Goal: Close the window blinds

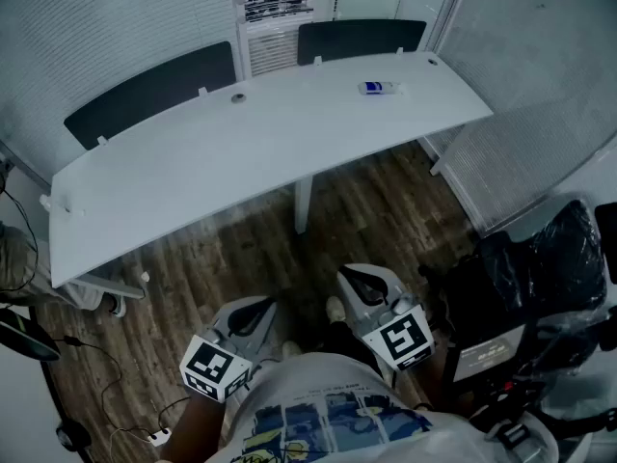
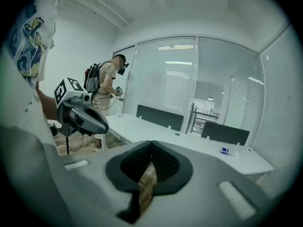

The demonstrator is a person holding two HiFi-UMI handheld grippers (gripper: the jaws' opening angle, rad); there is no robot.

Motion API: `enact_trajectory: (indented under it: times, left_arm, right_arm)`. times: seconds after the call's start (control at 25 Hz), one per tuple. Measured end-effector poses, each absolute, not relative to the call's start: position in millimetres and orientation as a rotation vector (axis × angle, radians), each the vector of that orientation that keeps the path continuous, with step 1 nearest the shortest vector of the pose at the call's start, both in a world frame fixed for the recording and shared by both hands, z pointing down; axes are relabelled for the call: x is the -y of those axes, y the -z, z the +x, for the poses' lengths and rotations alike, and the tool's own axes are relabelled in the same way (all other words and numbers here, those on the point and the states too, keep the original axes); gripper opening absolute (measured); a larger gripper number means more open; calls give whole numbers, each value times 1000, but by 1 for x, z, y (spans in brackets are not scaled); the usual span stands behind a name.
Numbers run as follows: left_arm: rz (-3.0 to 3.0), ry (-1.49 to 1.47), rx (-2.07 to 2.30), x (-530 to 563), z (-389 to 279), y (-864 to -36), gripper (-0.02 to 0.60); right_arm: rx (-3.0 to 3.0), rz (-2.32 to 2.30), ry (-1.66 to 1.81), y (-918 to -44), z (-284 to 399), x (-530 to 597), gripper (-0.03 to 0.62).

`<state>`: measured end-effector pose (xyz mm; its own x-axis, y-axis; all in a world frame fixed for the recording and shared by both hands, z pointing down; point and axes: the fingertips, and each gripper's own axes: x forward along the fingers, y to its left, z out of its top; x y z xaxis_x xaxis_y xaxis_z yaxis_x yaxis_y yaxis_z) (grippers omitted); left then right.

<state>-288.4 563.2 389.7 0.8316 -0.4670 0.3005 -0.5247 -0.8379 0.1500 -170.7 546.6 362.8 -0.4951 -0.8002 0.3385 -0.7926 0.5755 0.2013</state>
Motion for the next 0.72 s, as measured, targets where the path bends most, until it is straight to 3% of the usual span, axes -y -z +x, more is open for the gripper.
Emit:
enact_trajectory:
  times: [0.72]
  left_arm:
    - [2784, -397, 830, -504, -212, -378, 3]
  right_arm:
    - [2492, 1261, -6, -356, -98, -485, 3]
